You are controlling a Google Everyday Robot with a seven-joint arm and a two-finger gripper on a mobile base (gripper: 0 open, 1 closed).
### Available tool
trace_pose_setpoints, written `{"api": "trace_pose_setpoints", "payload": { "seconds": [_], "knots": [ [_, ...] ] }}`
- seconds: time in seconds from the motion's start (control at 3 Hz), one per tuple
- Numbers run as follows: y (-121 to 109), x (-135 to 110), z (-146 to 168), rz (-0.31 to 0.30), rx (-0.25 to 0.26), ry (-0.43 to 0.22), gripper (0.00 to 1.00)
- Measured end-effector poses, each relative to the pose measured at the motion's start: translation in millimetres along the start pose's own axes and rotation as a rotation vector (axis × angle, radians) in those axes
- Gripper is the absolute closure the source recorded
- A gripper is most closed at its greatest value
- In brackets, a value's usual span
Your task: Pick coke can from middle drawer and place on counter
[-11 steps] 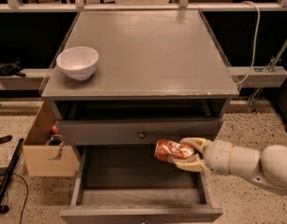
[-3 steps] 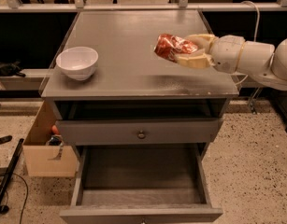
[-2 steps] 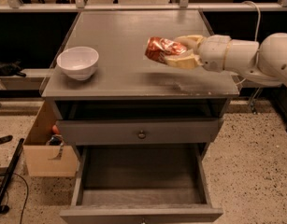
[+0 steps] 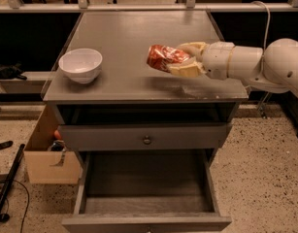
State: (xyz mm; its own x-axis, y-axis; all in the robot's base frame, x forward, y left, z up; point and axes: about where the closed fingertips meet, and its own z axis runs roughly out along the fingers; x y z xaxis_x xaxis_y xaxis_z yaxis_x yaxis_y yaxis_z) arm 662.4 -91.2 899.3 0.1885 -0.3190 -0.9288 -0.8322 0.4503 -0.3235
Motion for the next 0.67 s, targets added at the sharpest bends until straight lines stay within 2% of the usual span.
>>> {"api": "trace_pose_setpoints", "payload": {
  "seconds": [0.33,0.67],
  "knots": [
    [-0.8,17.7,-7.5,0.014,0.041,0.032,1.00],
    [0.0,18.8,-3.8,0.015,0.033,0.039,1.00]
  ]
}}
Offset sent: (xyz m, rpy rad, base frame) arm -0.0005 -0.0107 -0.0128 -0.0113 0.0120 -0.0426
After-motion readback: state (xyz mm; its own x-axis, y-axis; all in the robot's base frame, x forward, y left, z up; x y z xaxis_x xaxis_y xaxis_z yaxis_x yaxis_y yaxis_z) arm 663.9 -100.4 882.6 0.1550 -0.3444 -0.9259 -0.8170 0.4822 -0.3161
